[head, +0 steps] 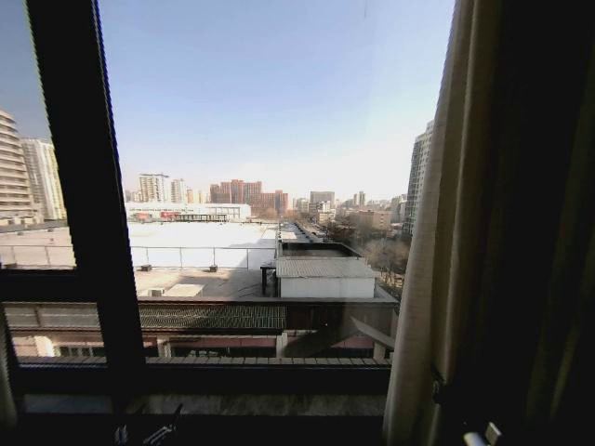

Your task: Open the curtains by pulling them apart, changing their state from closed to fully open.

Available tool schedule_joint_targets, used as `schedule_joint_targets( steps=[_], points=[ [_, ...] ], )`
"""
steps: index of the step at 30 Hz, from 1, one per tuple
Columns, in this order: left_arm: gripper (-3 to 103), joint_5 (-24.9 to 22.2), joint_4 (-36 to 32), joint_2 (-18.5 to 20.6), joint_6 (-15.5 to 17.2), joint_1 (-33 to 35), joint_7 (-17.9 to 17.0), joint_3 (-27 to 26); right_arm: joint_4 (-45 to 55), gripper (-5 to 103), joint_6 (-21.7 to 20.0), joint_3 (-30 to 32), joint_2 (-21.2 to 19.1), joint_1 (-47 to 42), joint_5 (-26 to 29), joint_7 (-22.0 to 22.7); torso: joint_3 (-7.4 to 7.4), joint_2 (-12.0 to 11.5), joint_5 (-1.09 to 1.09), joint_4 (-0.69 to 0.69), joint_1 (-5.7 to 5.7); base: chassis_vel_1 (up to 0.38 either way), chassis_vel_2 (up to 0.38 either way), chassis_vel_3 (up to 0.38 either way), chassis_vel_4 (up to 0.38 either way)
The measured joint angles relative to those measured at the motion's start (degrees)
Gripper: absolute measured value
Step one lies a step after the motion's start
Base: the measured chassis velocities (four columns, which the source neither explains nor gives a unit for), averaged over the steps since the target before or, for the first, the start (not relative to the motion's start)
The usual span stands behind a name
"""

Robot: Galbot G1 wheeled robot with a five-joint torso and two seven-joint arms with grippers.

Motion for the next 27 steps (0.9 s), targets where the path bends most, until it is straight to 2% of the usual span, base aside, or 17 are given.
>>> schedule_joint_targets(
  steps=[17,27],
  points=[
    [100,-0.1,0.0,-0.1,-0.3,-0.2,0.3,0.0,2.1,0,0.1,2.8,-0.2,-1.2,0.6,0.0,0.00,0.0,0.01,-0.01,0.00,-0.132,-0.135,0.139,0.123],
    [100,-0.1,-0.3,-0.4,-0.3,-0.4,0.3,0.4,5.1,0,0.2,4.9,1.8,-3.8,0.2,-0.1,0.00,0.0,-0.01,0.00,0.00,-0.123,-0.118,0.120,0.117]
  ],
)
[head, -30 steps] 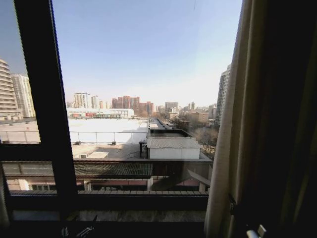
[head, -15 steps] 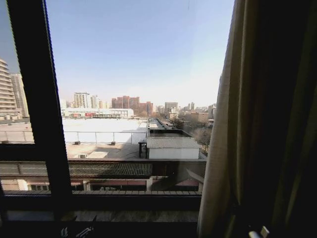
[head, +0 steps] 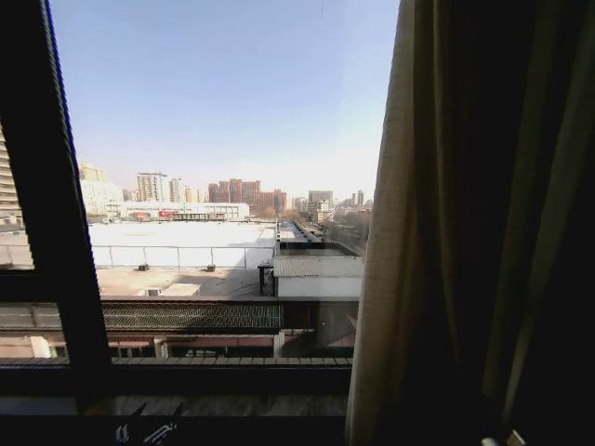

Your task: Open the curtains by pulling them apart, changing their state from closed to fully open.

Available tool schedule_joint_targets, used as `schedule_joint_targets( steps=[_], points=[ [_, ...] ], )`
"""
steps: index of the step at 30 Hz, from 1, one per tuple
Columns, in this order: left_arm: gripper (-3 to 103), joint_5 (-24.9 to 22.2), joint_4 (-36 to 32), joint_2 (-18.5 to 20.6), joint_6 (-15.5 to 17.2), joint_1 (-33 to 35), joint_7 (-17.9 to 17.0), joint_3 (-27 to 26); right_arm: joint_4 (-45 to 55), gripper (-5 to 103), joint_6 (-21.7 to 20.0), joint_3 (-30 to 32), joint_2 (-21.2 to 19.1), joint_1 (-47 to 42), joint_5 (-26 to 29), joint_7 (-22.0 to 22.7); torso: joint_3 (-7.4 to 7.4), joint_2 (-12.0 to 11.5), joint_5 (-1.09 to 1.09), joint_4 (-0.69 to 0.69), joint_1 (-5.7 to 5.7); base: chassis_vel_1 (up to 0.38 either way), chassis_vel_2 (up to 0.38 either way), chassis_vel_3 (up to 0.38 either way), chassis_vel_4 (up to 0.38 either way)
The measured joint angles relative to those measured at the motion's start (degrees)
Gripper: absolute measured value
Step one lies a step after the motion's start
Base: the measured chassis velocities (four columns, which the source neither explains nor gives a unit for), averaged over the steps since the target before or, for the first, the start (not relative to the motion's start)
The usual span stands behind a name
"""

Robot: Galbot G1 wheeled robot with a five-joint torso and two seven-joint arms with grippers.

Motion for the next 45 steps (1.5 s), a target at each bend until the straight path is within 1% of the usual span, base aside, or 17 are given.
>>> schedule_joint_targets(
  steps=[8,14,26,29,31,35,40,45],
  points=[
    [100,-0.1,0.2,0.3,-0.1,-0.1,0.0,0.0,0.7,0,0.0,0.6,1.7,-1.0,-1.5,0.0,0.00,0.0,0.01,-0.01,0.00,-0.113,-0.113,0.112,0.111],
    [100,-1.0,1.0,0.6,-0.7,-0.2,0.2,-0.1,0.4,0,-0.1,1.2,1.7,-1.0,-1.6,0.0,0.00,0.0,0.00,0.00,0.00,-0.114,-0.115,0.119,0.124],
    [100,-1.0,2.3,0.7,-0.9,-1.1,0.5,0.2,0.6,0,0.0,0.9,2.0,-1.3,-2.6,0.1,0.00,0.0,0.00,0.00,0.00,-0.106,-0.094,0.101,0.104],
    [100,-1.1,2.9,0.7,-0.9,-1.5,0.5,0.2,1.6,0,0.5,-0.1,2.6,-1.8,-3.7,0.1,0.00,0.0,0.00,0.00,0.00,-0.092,-0.104,0.102,0.119],
    [100,-1.1,3.4,0.7,-1.0,-1.7,0.7,0.4,2.6,0,1.0,-1.7,3.4,-2.5,-6.2,-0.2,0.00,0.0,0.02,-0.01,0.00,-0.073,-0.078,0.056,0.070],
    [100,-1.1,3.9,0.8,-1.0,-1.9,0.8,0.5,2.8,0,1.2,-3.1,3.9,-2.6,-8.0,-0.7,0.00,0.0,0.02,-0.01,0.00,-0.013,-0.019,0.010,0.015],
    [100,-1.1,4.2,0.9,-1.0,-2.1,0.8,0.5,1.8,0,1.2,-3.2,3.4,-1.6,-7.4,-0.7,0.00,0.0,-0.01,0.01,0.00,0.000,0.000,0.000,0.000],
    [100,-1.1,4.4,0.8,-1.0,-2.4,0.8,0.6,0.3,0,0.9,-0.7,1.5,-1.0,-4.8,-0.7,0.00,0.0,0.02,-0.01,0.00,0.000,0.000,0.000,0.000]
  ],
)
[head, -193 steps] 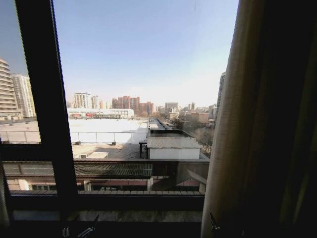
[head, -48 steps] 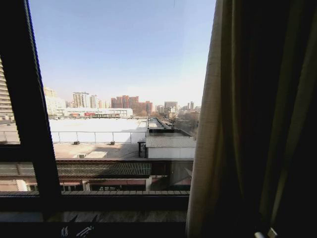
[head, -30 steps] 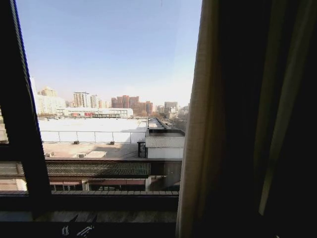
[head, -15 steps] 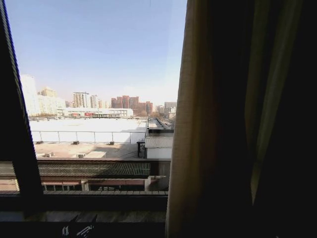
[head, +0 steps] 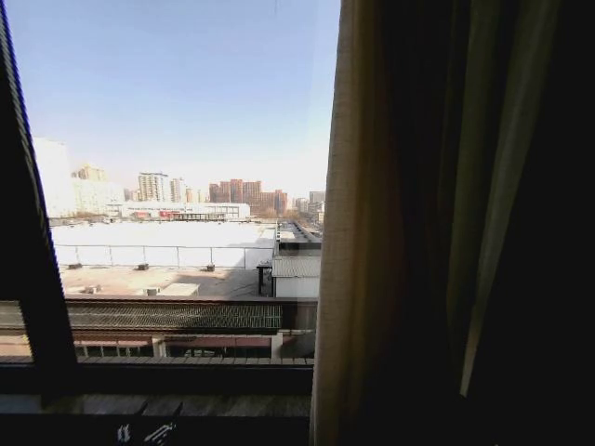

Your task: Open the curtains by pulling them apart, changing their state from closed to fully open.

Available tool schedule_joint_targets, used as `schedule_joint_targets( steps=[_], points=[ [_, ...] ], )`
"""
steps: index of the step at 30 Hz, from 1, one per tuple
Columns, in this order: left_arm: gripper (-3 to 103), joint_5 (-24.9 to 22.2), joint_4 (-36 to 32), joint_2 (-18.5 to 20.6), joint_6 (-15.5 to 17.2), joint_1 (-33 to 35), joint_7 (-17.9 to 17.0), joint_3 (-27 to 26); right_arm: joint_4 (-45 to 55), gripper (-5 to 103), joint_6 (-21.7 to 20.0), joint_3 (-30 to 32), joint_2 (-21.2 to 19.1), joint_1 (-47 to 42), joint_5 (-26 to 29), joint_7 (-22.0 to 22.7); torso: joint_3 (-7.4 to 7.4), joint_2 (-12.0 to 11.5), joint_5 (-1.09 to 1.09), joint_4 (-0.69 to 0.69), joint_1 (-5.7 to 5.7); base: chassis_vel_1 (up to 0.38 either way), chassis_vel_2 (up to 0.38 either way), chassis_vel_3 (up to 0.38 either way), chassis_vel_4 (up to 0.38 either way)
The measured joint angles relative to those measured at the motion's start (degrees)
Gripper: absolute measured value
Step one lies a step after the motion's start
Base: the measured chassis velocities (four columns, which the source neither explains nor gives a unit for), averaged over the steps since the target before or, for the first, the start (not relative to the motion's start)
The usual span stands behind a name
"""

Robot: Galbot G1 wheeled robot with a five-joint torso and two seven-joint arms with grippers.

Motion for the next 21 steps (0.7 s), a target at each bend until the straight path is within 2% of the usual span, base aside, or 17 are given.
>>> schedule_joint_targets(
  steps=[10,21],
  points=[
    [100,0.0,0.0,-0.1,0.0,0.1,0.0,-0.1,-3.5,0,0.1,6.9,-3.3,0.2,5.0,-0.1,0.00,0.0,-0.01,0.01,0.00,0.000,0.000,0.000,0.000],
    [100,0.0,-0.7,-0.2,0.1,0.1,0.0,0.2,-11.3,0,0.1,13.3,-9.1,2.0,11.2,-0.7,0.00,0.0,-0.01,0.01,0.00,0.000,0.000,0.000,0.000]
  ],
)
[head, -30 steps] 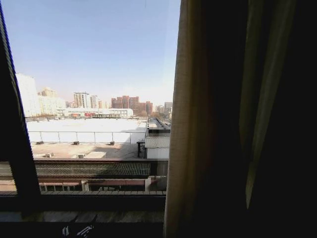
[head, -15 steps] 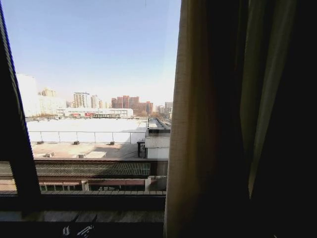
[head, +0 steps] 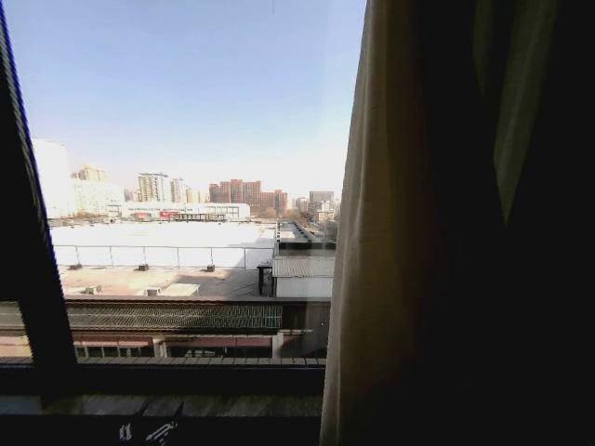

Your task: Open the curtains by pulling them apart, changing their state from closed to fully open.

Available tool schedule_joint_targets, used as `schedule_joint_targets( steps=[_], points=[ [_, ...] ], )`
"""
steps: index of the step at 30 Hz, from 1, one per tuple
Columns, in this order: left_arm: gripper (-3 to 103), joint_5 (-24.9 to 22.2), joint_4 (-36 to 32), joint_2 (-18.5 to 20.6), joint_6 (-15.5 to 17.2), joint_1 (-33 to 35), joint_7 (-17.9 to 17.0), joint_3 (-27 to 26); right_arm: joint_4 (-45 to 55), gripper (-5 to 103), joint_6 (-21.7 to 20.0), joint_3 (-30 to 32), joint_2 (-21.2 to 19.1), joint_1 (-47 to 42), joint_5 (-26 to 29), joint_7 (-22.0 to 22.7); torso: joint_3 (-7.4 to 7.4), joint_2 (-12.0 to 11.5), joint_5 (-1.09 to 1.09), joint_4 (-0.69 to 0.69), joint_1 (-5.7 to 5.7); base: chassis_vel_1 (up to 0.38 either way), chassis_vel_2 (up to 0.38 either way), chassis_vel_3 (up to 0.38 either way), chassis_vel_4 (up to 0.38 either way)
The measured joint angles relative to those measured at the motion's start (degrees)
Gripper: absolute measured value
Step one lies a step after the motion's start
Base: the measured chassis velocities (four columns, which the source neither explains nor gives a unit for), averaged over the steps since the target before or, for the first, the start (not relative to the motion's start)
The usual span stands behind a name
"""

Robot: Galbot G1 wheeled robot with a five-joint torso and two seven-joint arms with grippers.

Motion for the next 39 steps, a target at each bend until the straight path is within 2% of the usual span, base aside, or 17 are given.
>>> schedule_joint_targets(
  steps=[10,22,29,30,31,33,34,35,37,39],
  points=[
    [100,0.0,-0.2,-0.2,0.0,0.3,0.1,0.0,-8.2,0,1.2,1.7,-3.0,1.6,1.1,-0.4,0.00,0.0,0.00,0.00,0.00,0.000,0.000,0.000,0.000],
    [100,0.0,-0.8,-0.5,-0.4,1.5,0.1,-0.4,-13.8,0,1.4,1.9,-4.3,3.3,-2.0,1.1,0.00,0.0,-0.02,0.01,0.00,0.000,0.000,0.000,0.000],
    [100,0.1,-1.4,-0.9,-0.7,2.2,0.2,-0.6,-13.3,0,1.8,2.2,-4.0,2.5,-2.1,0.9,0.00,0.0,0.00,0.00,0.00,0.000,0.000,0.000,0.000],
    [100,0.1,-1.5,-1.0,-0.7,2.3,0.2,-0.6,-11.6,-3,1.9,2.5,-3.6,1.7,-1.7,0.0,0.00,0.0,0.03,-0.03,0.00,0.000,0.000,0.000,0.000],
    [100,0.2,-1.7,-1.1,-0.8,2.4,0.2,-0.6,-8.5,1,1.8,2.7,-2.8,0.5,-1.3,-1.5,0.00,0.0,0.04,-0.03,0.00,0.000,0.000,0.000,0.000],
    [100,0.3,-1.8,-1.1,-0.8,2.4,0.2,-0.6,-7.2,1,1.8,2.9,-2.4,0.1,-1.2,-2.0,0.00,0.0,0.04,-0.03,0.00,0.000,0.000,0.000,0.000],
    [100,0.4,-2.0,-1.3,-0.8,2.5,0.2,-0.6,-3.0,12,1.7,2.9,-1.0,-1.6,-1.2,-3.1,0.00,0.0,0.02,-0.01,0.00,0.000,0.000,0.000,0.000],
    [100,0.4,-2.0,-1.3,-0.8,2.5,0.2,-0.6,-3.0,12,1.7,2.9,-1.0,-1.6,-1.2,-3.1,0.00,0.0,0.02,-0.01,0.00,0.000,0.000,0.000,0.000],
    [100,0.5,-2.2,-1.5,-0.8,2.5,0.3,-0.5,2.8,22,0.2,2.0,1.4,-4.4,-1.2,-3.8,0.00,0.0,0.00,0.00,0.00,0.000,0.000,0.000,0.000],
    [100,0.5,-2.3,-1.5,-0.8,2.6,0.3,-0.5,4.6,22,-0.2,1.5,2.2,-5.4,-1.5,-3.8,0.00,0.0,0.00,-0.01,0.00,0.000,0.000,0.000,0.000]
  ],
)
